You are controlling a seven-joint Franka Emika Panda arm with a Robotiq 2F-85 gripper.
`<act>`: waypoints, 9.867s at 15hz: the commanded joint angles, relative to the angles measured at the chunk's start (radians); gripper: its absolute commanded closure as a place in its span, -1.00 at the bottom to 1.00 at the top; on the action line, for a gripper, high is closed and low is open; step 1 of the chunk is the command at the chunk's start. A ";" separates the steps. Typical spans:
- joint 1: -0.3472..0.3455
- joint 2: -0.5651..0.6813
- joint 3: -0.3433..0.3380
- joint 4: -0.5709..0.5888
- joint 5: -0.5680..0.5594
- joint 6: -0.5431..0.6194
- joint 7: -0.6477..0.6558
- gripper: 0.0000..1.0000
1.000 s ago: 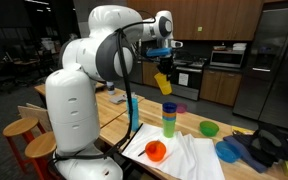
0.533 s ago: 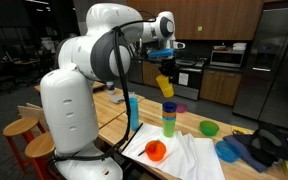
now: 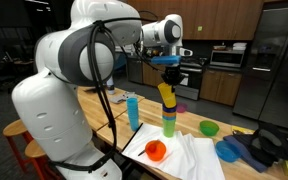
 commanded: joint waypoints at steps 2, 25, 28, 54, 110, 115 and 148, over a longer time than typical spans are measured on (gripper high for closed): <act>-0.024 -0.095 -0.041 -0.135 0.032 0.073 -0.075 0.98; -0.012 -0.064 -0.062 -0.048 0.153 -0.034 -0.293 0.98; -0.021 -0.063 -0.068 -0.030 0.143 -0.034 -0.279 0.98; -0.023 0.215 -0.024 0.169 0.148 -0.013 -0.279 0.38; -0.013 0.272 -0.008 0.006 -0.055 0.127 -0.216 -1.00; 0.004 0.280 0.005 -0.018 -0.051 0.189 -0.204 -1.00; 0.001 0.236 0.010 -0.163 -0.028 0.278 -0.202 0.92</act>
